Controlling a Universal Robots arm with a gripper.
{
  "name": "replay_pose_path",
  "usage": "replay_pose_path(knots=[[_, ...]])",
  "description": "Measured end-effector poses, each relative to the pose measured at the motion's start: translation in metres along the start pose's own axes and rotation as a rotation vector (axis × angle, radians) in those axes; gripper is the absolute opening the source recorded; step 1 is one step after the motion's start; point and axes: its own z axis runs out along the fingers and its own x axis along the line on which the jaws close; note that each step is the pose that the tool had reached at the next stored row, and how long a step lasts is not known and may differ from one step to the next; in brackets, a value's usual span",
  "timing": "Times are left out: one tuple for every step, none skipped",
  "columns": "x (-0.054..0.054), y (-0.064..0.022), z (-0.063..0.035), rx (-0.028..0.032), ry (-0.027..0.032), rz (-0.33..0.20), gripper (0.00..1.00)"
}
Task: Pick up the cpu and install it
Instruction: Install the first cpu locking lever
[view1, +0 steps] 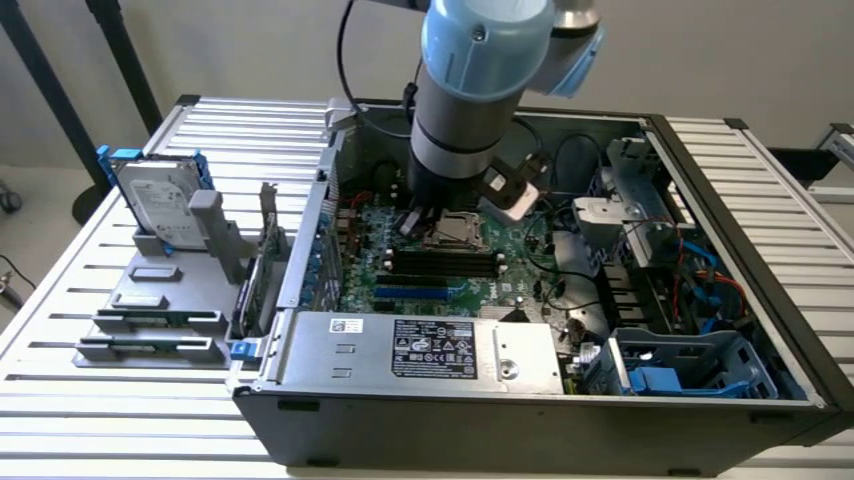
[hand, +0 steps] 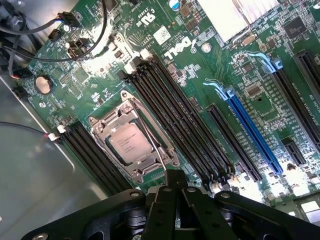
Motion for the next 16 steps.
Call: replay_pose_path(knots=[[0.0,0.0,0.0005,0.001,0.0011,0.0,0.11],[0.0,0.0001,0.001,0.0022,0.0027,0.0,0.11],[-0.001,0.0002,0.0017,0.0033,0.0041,-0.001,0.11],[-0.001,0.0002,0.0027,0.0044,0.0057,0.0,0.11],[-0.001,0.0003,0.0035,0.0058,0.0075,-0.001,0.11],[-0.002,0.0004,0.0044,0.0077,0.0097,-0.001,0.11],[-0.002,0.0004,0.0053,0.01,0.0128,-0.001,0.11],[-0.003,0.0003,0.0063,0.0121,0.0158,-0.001,0.11],[-0.003,0.0003,0.0074,0.0141,0.0182,-0.001,0.11],[-0.003,0.0003,0.0086,0.0154,0.02,-0.001,0.11],[-0.004,0.0004,0.0101,0.0165,0.0215,-0.001,0.11],[-0.004,0.0004,0.0114,0.0174,0.0226,-0.002,0.11],[-0.005,0.0005,0.0129,0.0183,0.0238,-0.002,0.11],[-0.005,0.0005,0.0144,0.0191,0.0247,-0.002,0.11],[-0.005,0.0005,0.0159,0.0196,0.0254,-0.002,0.11],[-0.006,0.0004,0.0175,0.0198,0.0258,-0.002,0.11]])
